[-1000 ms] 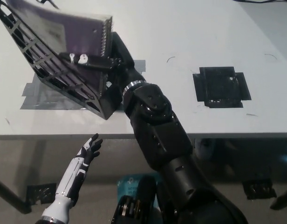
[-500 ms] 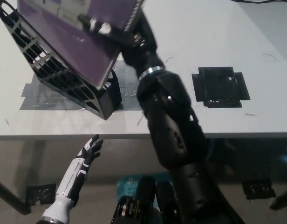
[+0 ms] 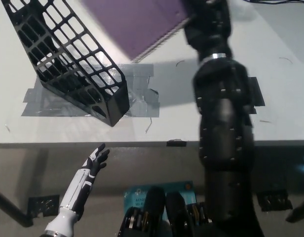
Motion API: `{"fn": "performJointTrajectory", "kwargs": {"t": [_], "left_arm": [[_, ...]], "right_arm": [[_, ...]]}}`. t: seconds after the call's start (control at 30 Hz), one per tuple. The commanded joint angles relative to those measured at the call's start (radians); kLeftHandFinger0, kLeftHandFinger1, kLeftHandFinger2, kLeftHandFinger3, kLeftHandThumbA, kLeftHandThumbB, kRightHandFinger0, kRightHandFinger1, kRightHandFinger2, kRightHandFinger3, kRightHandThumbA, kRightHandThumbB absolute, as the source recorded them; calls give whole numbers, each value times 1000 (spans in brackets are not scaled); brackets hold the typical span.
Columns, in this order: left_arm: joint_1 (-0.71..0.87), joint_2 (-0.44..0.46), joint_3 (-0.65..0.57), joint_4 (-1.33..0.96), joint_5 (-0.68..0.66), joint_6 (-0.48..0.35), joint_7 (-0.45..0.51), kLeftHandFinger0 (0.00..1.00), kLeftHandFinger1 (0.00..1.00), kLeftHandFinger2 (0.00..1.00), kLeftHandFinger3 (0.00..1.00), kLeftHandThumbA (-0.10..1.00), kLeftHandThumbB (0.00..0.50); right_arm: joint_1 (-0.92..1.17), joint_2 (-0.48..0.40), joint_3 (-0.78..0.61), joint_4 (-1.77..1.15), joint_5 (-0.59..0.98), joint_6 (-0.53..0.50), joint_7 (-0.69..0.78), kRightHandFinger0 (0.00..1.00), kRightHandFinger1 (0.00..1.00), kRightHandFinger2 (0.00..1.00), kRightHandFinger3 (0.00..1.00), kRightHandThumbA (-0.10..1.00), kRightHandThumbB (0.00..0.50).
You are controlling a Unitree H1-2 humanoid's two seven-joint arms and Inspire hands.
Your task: A shelf with a book inside it is placed on the center of the desk infront of the robot. The robot uses its right hand to grab the book, take it out and hand it to a person.
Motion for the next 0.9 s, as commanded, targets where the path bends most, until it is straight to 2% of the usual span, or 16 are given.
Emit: {"fn": "performJointTrajectory", "kwargs": {"t": [0.0, 0.23, 0.53, 0.63, 0.7, 0.77, 0.8, 0.83, 0.87], "left_arm": [[25, 17, -1, -29, 16, -19, -4, 1000, 1000, 1000, 1000, 1000, 293], [32, 15, 1, -30, 21, -12, 1, 1000, 1000, 1000, 1000, 1000, 303], [29, 12, 2, -28, 12, -16, -2, 1000, 1000, 1000, 1000, 1000, 313], [27, 14, 2, -29, 16, -18, -1, 1000, 1000, 1000, 1000, 1000, 306], [27, 14, 2, -30, 12, -16, -2, 1000, 1000, 1000, 1000, 1000, 316], [29, 13, 3, -34, 6, -9, -5, 1000, 1000, 1000, 1000, 1000, 322], [30, 15, 2, -38, 11, -6, -5, 1000, 1000, 1000, 1000, 1000, 313], [30, 16, 1, -40, 14, -6, -5, 1000, 1000, 1000, 1000, 1000, 313], [30, 16, 1, -40, 16, -11, -4, 1000, 1000, 1000, 1000, 1000, 304]], "right_arm": [[-103, -43, -140, -143, 346, 82, -109, 0, 0, 0, 0, 1000, 4], [-24, -59, -198, -41, 339, 101, -107, 0, 0, 0, 0, 1000, 0], [-4, -69, -273, 282, 304, 24, -77, 0, 0, 0, 0, 1000, 0], [-18, -74, -297, 410, 299, -2, -74, 0, 0, 0, 118, 997, 0], [-23, -80, -299, 475, 289, -24, -63, 0, 0, 45, 236, 1000, 0], [-31, -87, -304, 543, 283, -50, -53, 0, 0, 129, 364, 969, 0], [-40, -93, -311, 599, 280, -76, -50, 0, 0, 203, 448, 951, 0], [-44, -96, -313, 615, 280, -83, -50, 0, 0, 203, 448, 951, 0], [-52, -99, -320, 646, 280, -97, -58, 0, 0, 300, 569, 928, 0]]}}
